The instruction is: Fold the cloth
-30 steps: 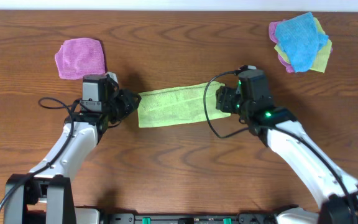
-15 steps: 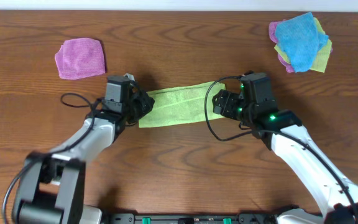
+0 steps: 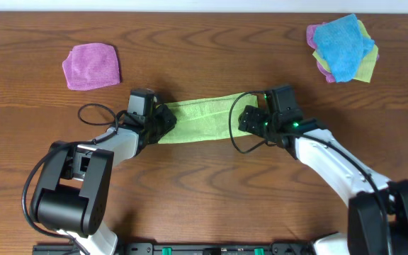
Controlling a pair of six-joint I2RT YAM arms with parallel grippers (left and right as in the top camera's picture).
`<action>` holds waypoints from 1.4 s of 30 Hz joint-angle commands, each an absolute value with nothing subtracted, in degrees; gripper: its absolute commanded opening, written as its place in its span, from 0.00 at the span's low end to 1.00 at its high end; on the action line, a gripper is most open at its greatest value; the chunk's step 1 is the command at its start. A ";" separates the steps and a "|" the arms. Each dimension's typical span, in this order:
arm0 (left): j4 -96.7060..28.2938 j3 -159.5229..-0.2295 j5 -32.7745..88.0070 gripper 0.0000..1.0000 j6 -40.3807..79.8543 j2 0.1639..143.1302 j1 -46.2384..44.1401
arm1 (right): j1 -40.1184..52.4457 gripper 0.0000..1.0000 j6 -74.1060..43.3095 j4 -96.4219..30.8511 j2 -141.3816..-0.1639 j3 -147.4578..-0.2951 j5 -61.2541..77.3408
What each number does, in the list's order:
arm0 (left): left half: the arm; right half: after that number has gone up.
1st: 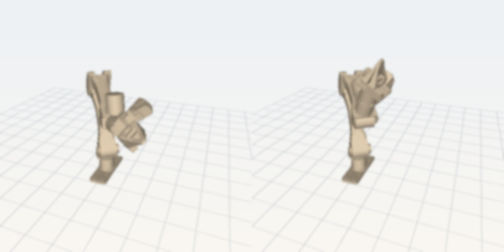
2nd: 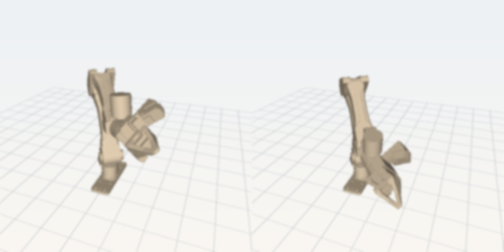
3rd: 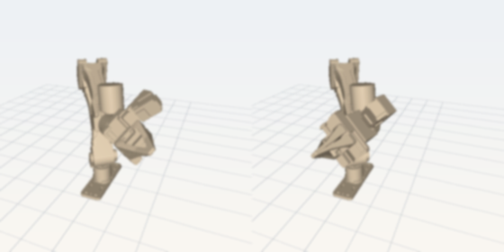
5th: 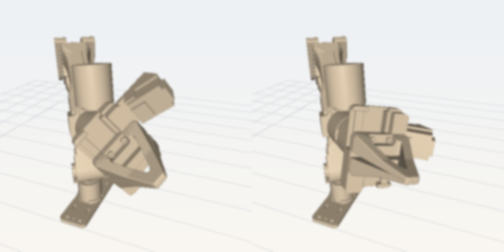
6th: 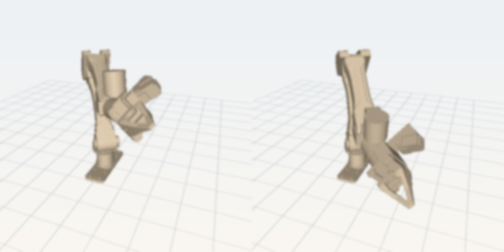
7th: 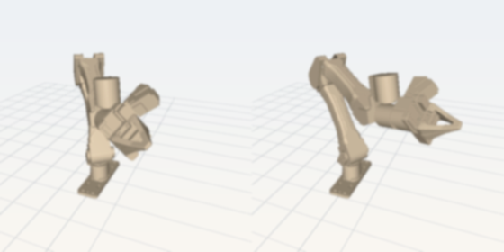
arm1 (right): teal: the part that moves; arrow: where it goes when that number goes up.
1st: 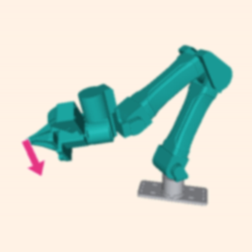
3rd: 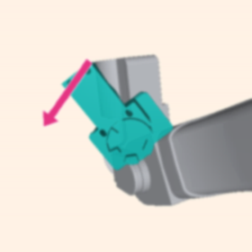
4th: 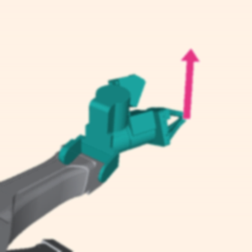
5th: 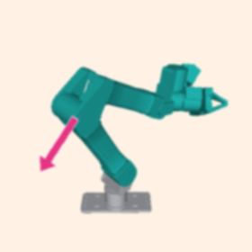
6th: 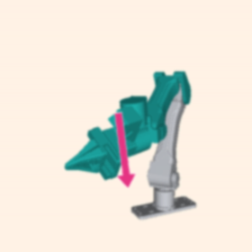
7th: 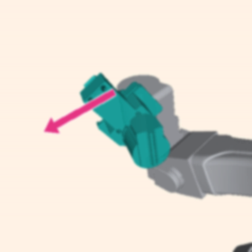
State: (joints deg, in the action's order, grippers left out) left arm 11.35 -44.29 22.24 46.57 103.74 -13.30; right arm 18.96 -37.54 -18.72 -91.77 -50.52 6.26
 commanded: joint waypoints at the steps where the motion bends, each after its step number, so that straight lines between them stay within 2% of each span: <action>1: 10.74 -44.56 19.49 0.06 46.76 105.49 -13.32 | 18.35 0.81 -39.20 -18.87 -94.37 -50.78 6.24; 10: 10.55 -44.56 19.05 0.06 46.72 105.49 -13.10 | 18.33 0.81 -39.42 -18.61 -97.60 -50.76 5.58; 20: 10.44 -44.56 19.07 0.06 46.74 105.49 -13.04 | 18.35 0.76 -41.91 -13.61 -102.87 -50.61 5.26; 23: 10.44 -44.56 19.07 0.06 46.74 105.49 -13.04 | 18.39 0.66 -42.17 -12.53 -104.84 -50.61 5.34; 25: 10.44 -44.56 19.05 0.06 46.72 105.49 -13.04 | 18.39 0.48 -42.11 -11.97 -105.12 -50.61 4.58; 26: 10.44 -44.56 19.03 0.06 46.72 105.49 -13.04 | 18.39 0.29 -41.87 -11.64 -105.12 -50.61 3.64; 27: 10.44 -44.56 19.00 0.06 46.72 105.49 -13.04 | 18.39 0.16 -41.45 -11.22 -105.10 -50.61 3.07; 29: 10.41 -44.56 18.85 0.06 46.59 105.49 -13.02 | 18.26 0.04 -40.80 -10.39 -104.97 -50.61 2.98; 31: 10.26 -44.56 18.87 0.06 46.30 105.49 -12.71 | 18.20 0.01 -39.42 -10.20 -103.94 -50.61 3.16; 42: 9.65 -44.56 19.73 0.06 46.24 105.47 -11.49 | 22.26 0.01 -32.45 -11.99 -89.12 -50.61 3.18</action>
